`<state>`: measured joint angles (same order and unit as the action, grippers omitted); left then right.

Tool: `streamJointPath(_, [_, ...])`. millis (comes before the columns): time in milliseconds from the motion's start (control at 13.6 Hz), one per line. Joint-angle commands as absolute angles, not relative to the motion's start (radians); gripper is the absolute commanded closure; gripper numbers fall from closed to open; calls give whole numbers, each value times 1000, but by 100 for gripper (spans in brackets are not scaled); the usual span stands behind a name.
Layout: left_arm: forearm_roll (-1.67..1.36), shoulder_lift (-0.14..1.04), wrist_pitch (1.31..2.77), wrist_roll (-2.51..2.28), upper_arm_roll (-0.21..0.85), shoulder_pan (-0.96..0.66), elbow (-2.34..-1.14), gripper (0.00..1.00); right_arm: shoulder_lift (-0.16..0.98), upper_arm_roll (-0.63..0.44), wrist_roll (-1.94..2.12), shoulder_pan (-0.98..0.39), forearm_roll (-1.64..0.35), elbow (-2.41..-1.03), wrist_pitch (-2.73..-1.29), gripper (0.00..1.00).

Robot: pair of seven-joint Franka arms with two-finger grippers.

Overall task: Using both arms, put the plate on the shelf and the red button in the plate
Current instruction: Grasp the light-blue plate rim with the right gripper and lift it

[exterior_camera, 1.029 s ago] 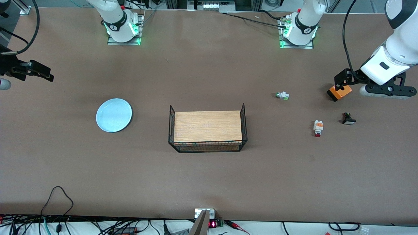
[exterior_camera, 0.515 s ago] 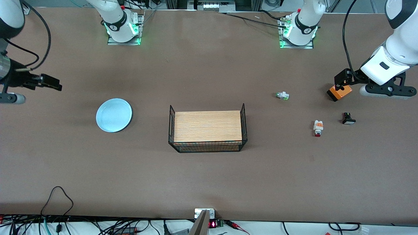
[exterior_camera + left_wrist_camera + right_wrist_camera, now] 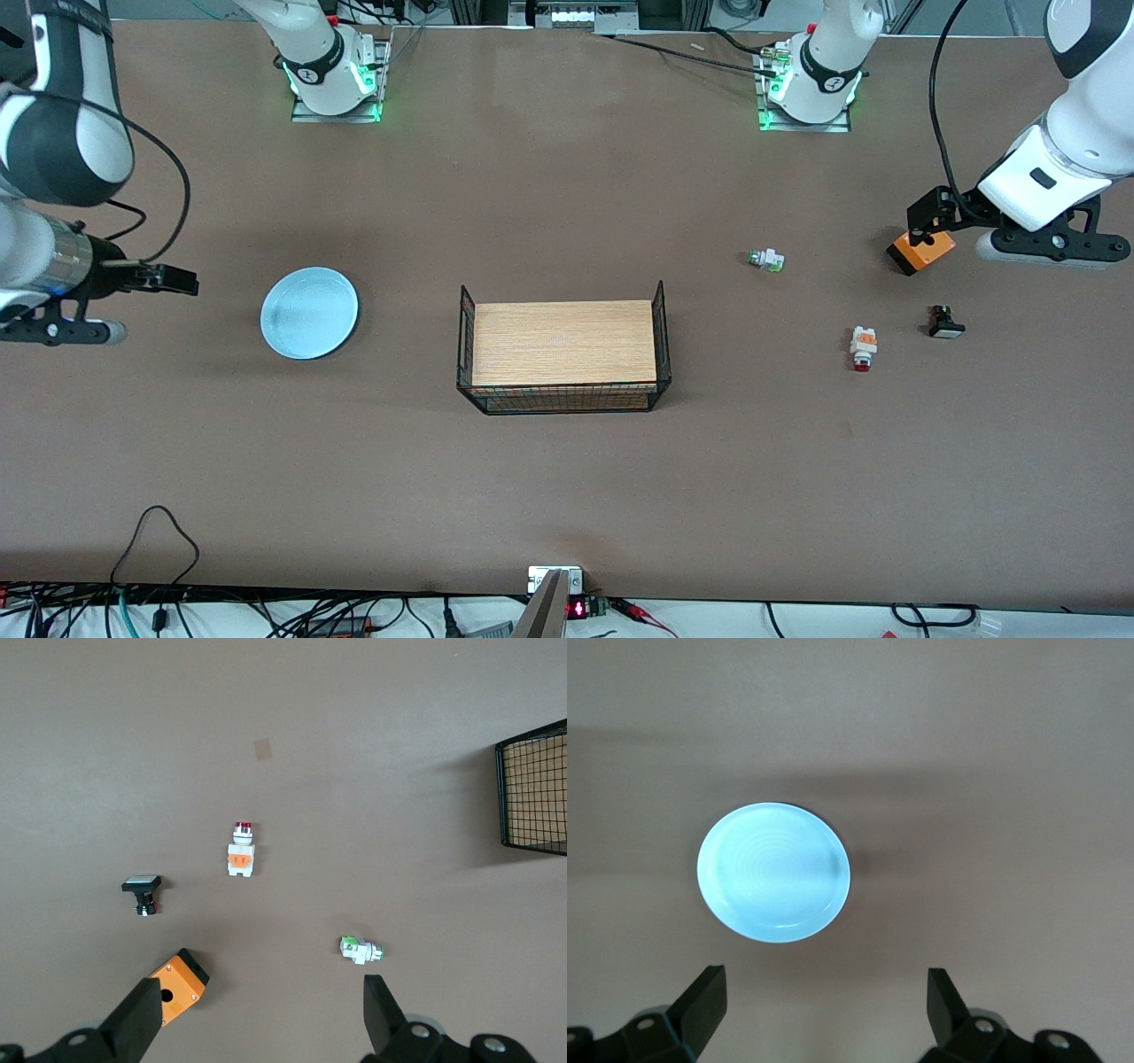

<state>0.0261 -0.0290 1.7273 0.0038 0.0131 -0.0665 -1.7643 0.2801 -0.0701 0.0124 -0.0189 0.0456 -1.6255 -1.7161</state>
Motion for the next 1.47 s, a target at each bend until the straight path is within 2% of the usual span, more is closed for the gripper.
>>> streamJointPath(0, [46, -29, 1715, -3, 6, -78, -1755, 0, 317, -72, 2, -12, 63, -1640, -1759, 0])
streamJointPath(515, [46, -29, 1715, -3, 6, -78, -1755, 0, 301, -72, 2, 37, 71, -2030, -2193, 0])
streamJointPath(809, [46, -29, 1715, -3, 6, -78, -1755, 0, 347, -72, 2, 38, 71, -2167, -2373, 0])
streamJointPath(1029, [46, -29, 1712, -3, 5, -78, -1755, 0, 402, -72, 15, 37, 71, -2184, -2421, 2])
streamJointPath(1103, [46, -29, 1712, -3, 5, -78, -1755, 0, 403, -72, 15, 38, 71, -2186, -2421, 10])
streamJointPath(1176, [46, -29, 1712, -3, 6, -78, -1755, 0, 405, -72, 17, 38, 71, -2186, -2413, 35])
streamJointPath(1324, [46, -29, 1712, -3, 5, -78, -1755, 0, 413, -71, 18, 38, 71, -2190, -2399, 73])
streamJointPath(1397, [46, -29, 1712, -3, 6, -78, -1755, 0, 413, -71, 18, 37, 68, -2197, -2396, 96])
